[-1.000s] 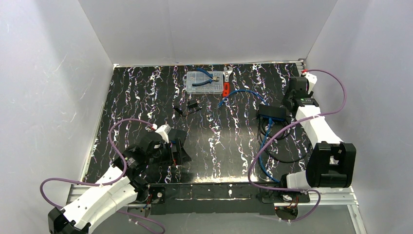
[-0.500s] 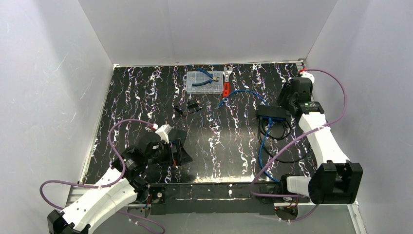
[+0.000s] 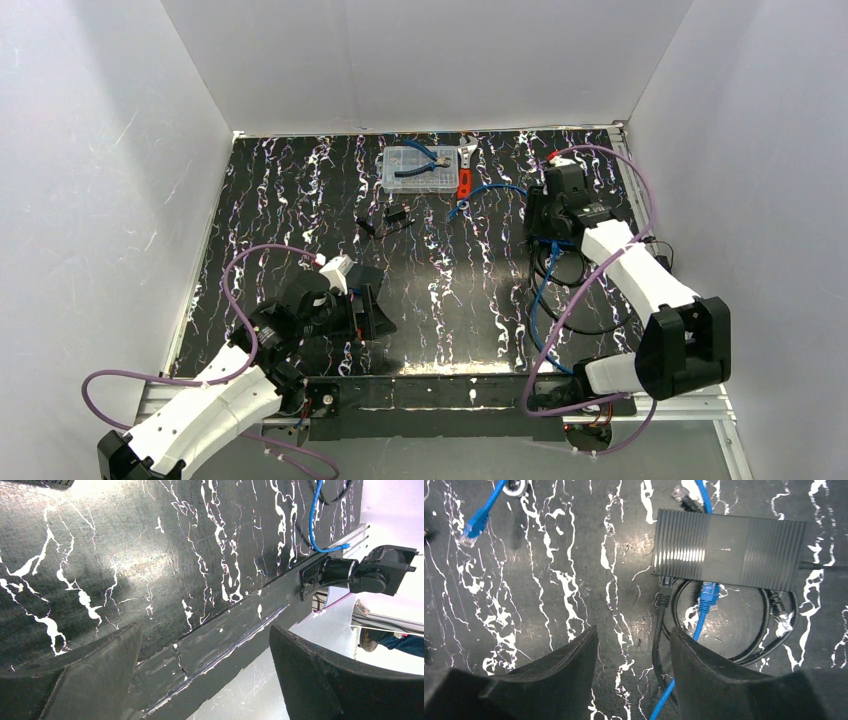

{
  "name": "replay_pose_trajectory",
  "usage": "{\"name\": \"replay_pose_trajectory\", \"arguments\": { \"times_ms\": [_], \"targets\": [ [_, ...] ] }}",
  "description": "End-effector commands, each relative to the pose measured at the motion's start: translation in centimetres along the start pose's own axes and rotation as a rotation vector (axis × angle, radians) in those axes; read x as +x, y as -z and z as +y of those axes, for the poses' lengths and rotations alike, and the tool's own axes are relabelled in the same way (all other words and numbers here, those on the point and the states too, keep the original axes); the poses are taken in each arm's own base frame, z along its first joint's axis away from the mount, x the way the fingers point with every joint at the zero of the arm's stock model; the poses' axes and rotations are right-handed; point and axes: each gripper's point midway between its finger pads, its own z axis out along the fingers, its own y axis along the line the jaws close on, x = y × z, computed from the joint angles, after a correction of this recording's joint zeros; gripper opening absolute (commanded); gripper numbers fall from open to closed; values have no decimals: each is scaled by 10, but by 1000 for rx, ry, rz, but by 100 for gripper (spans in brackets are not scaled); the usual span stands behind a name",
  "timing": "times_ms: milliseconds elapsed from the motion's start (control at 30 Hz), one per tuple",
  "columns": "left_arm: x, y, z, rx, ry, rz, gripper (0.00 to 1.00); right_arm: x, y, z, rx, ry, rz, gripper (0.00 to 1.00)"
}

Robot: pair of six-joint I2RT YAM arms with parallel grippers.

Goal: Insert the plug into the switch port
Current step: Move the switch port to the center of the board.

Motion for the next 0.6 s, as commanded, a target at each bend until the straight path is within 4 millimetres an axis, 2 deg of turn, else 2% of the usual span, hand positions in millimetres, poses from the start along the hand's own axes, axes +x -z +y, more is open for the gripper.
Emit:
{"name": "replay_pose_trajectory", "arguments": {
  "times_ms": [0, 300, 433, 567],
  "targets": [
    [4, 0, 2, 2, -12, 12, 98, 14, -8, 10, -20, 8, 57, 59],
    [4, -2, 3, -8, -11, 20, 98, 55, -32, 28, -85, 26, 209, 48],
    [5, -2, 3, -10, -9, 21, 98, 58, -32, 16, -17, 6, 181, 48],
    [5, -2, 3, -9, -10, 21, 98, 53, -19, 2, 42, -36, 116, 50]
  ]
}}
